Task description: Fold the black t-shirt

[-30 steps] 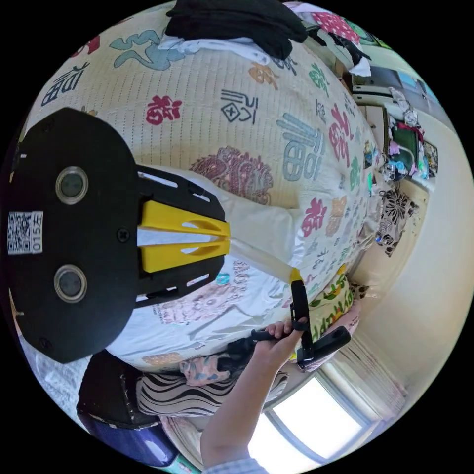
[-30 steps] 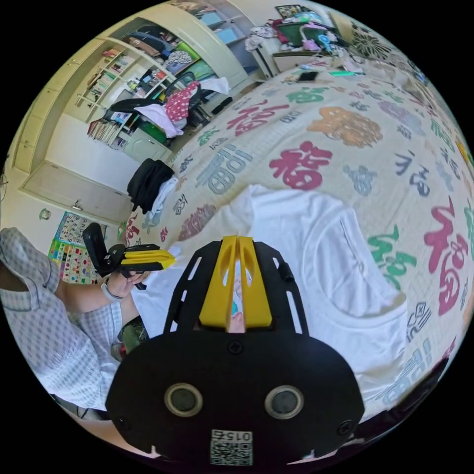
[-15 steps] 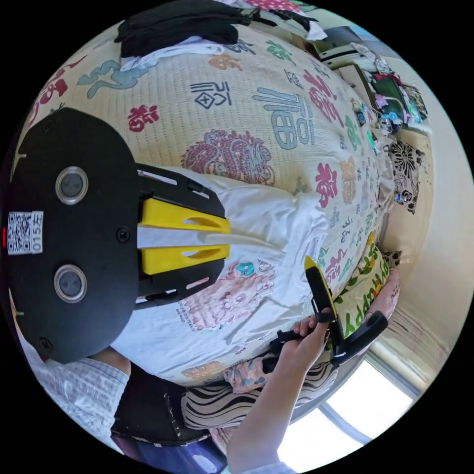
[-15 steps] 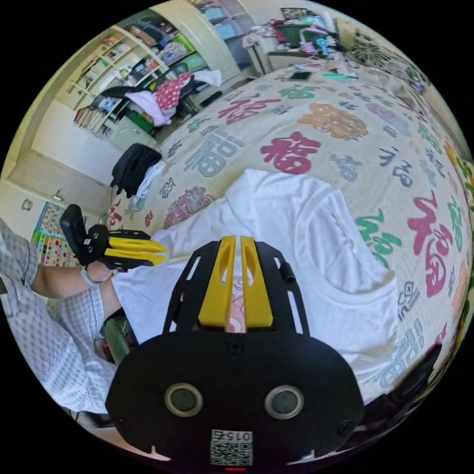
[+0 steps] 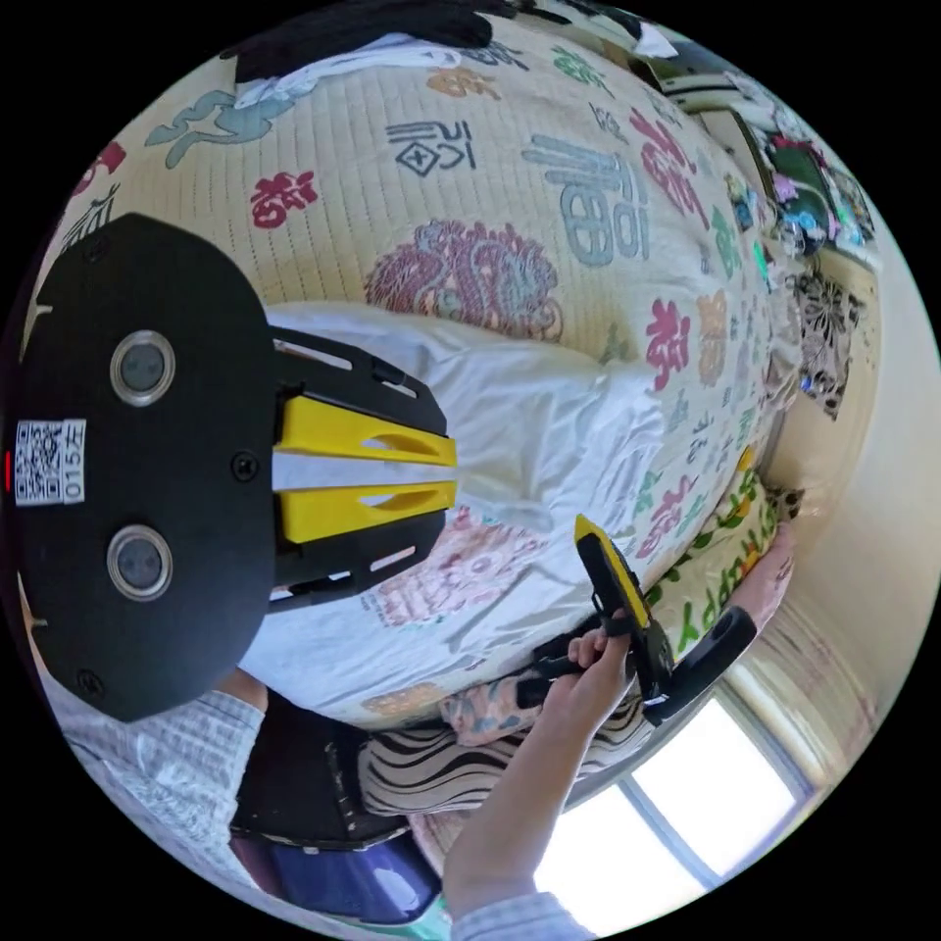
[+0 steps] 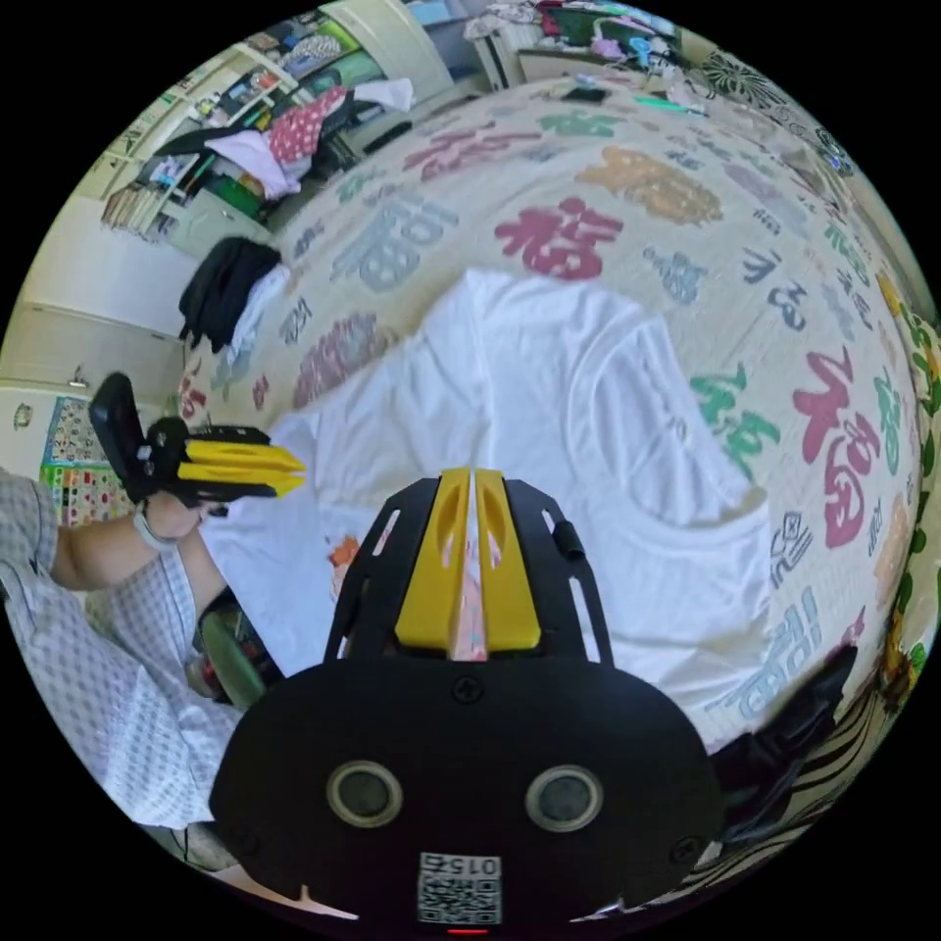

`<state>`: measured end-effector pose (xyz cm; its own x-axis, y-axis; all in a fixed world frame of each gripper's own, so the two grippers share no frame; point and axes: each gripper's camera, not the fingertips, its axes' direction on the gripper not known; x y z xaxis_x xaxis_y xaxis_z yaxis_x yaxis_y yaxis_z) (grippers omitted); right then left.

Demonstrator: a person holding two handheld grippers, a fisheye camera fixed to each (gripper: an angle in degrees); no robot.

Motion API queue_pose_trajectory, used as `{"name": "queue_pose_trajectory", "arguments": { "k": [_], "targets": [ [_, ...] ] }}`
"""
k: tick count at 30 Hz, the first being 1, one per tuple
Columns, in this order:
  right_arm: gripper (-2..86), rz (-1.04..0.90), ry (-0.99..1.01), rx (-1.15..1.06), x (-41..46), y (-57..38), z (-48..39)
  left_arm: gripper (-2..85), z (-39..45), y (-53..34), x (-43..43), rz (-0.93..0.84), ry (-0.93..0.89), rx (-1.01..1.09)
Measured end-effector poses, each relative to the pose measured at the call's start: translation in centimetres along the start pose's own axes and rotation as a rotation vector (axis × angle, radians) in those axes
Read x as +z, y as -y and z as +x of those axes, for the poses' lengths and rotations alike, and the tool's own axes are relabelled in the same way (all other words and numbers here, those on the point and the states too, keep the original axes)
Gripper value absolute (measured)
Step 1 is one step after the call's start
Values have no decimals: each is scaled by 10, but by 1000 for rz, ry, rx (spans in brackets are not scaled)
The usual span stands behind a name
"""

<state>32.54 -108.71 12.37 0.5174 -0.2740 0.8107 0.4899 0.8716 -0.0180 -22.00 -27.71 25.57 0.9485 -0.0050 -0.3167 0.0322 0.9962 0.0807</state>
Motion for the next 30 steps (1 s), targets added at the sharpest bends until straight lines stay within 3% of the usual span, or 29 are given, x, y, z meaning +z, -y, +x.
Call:
{"name": "queue_pose_trajectory", "arguments": {
  "k": [6, 11, 13, 16, 23, 27, 30],
  "targets": [
    [94, 62, 157, 48, -12, 80, 16, 20, -31, 23, 16, 32, 51, -133],
    [19, -20, 183, 67, -7, 106, 21, 1, -34, 29, 45, -31, 85, -132],
    [10, 38, 117, 142, -23, 100, 35, -4, -32, 32, 49, -37, 101, -136],
    [12, 46, 231, 209, -34, 89, 57, -5, -23, 40, 56, -43, 145, -109],
    [7, 109, 125, 117, -78, 30, 29, 0, 10, 53, 52, 7, 124, -35],
    [-4, -9, 223, -49, -74, -19, -8, 2, 27, 55, 75, -71, 22, 12],
    [-7, -122, 137, -53, -59, -50, -20, 3, 34, 52, 94, -173, 42, 32]
  ]
}}
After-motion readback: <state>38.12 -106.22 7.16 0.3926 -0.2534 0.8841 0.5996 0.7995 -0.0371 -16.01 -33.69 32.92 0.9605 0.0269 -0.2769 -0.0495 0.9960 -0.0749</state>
